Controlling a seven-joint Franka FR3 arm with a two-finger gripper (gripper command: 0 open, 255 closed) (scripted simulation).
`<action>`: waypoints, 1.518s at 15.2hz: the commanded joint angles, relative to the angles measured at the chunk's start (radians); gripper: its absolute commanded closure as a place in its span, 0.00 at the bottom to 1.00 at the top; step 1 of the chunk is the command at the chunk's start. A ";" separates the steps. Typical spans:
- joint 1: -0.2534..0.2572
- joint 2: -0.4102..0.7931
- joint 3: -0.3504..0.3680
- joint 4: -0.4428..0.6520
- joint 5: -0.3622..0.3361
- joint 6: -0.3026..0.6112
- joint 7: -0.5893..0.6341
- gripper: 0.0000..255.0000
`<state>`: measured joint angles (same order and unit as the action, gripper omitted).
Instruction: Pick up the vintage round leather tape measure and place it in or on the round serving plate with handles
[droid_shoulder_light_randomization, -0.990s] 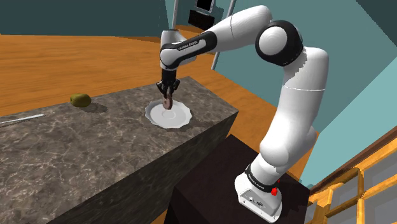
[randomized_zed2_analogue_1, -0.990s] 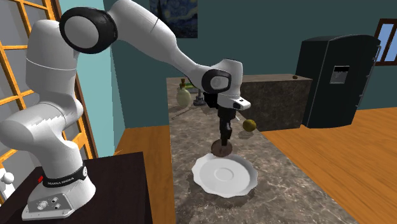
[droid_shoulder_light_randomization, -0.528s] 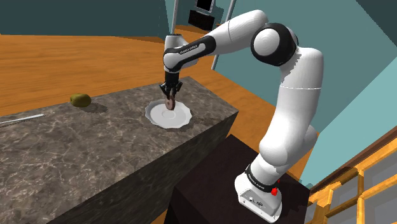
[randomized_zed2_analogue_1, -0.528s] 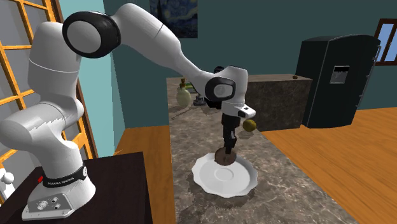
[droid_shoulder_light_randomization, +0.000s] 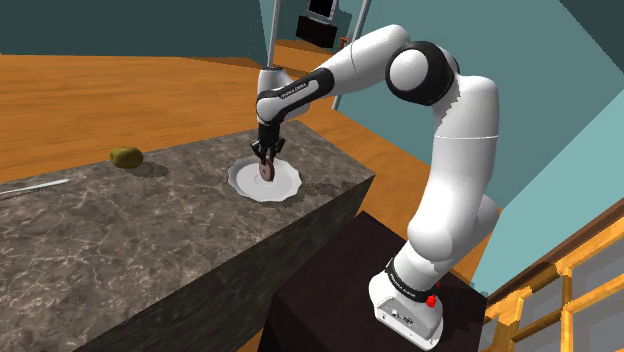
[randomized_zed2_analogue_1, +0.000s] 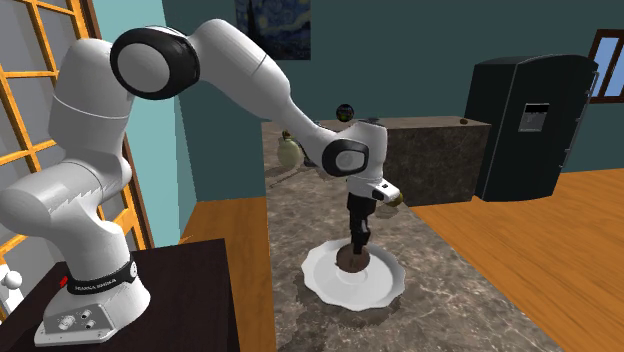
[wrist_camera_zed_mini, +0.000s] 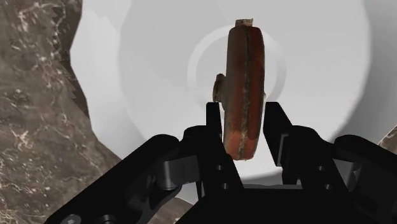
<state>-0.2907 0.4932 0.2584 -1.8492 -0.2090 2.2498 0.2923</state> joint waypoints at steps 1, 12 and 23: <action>0.003 0.021 -0.004 0.002 -0.007 0.019 0.005 1.00; 0.010 0.039 -0.006 0.005 -0.014 0.033 0.014 0.00; -0.002 -0.037 0.011 0.033 0.016 -0.068 -0.010 0.00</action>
<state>-0.2926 0.4594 0.2685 -1.8163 -0.1940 2.1857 0.2833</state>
